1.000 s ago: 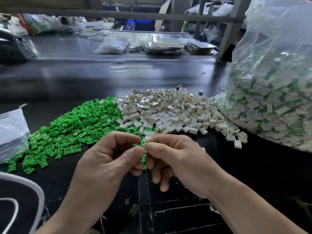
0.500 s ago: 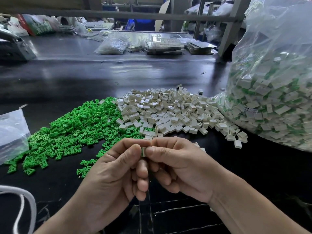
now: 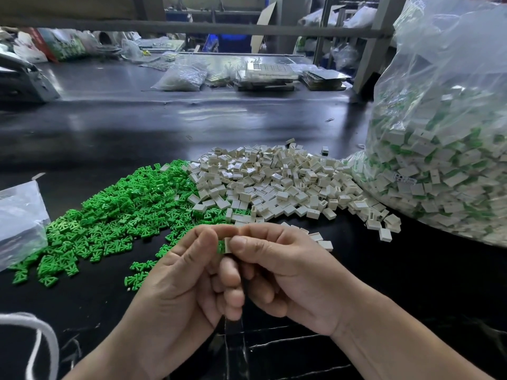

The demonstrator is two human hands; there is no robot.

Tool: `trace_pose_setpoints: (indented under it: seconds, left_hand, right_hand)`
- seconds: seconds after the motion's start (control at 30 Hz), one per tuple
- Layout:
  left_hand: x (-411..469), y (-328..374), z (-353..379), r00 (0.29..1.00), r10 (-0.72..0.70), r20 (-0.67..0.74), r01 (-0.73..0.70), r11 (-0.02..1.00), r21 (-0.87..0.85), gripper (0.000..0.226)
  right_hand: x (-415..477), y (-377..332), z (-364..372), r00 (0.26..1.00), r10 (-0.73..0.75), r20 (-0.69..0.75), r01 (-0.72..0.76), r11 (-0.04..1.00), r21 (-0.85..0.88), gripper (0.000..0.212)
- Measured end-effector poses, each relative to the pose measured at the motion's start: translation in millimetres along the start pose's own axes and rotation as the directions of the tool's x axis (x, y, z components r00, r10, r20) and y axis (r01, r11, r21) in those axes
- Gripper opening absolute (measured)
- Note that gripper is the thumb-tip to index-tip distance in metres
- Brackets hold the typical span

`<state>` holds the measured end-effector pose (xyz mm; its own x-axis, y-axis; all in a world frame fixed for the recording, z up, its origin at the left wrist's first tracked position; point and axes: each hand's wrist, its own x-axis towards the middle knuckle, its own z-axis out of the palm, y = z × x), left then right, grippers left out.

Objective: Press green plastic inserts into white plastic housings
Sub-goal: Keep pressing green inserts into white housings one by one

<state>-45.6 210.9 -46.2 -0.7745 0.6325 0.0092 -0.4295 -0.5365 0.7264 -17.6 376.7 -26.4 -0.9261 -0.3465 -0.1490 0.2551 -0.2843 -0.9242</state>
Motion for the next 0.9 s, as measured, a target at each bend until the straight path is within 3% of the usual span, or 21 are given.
trace_pose_setpoints:
  seconds: [0.1, 0.27, 0.73, 0.9]
  left_hand:
    - [0, 1, 1, 0.998, 0.023, 0.055, -0.024, 1.0, 0.016, 0.03]
    - [1, 0, 5, 0.997, 0.058, -0.05, -0.054, 0.995, 0.081, 0.038]
    - [1, -2, 8, 0.983, 0.132, -0.13, -0.114, 0.984, 0.133, 0.043]
    - [2, 2, 8, 0.989, 0.142, -0.044, -0.133, 0.976, 0.173, 0.038]
  right_hand:
    - [0, 0, -1, 1.0, -0.006, 0.018, 0.005, 0.999, 0.034, 0.049]
    - [0, 2, -1, 1.0, -0.001, -0.001, 0.001, 1.0, -0.008, 0.042]
    - [1, 3, 5, 0.999, -0.024, -0.039, 0.024, 1.0, -0.019, 0.031]
    - [2, 2, 5, 0.995, -0.095, 0.01, 0.094, 0.995, 0.042, 0.023]
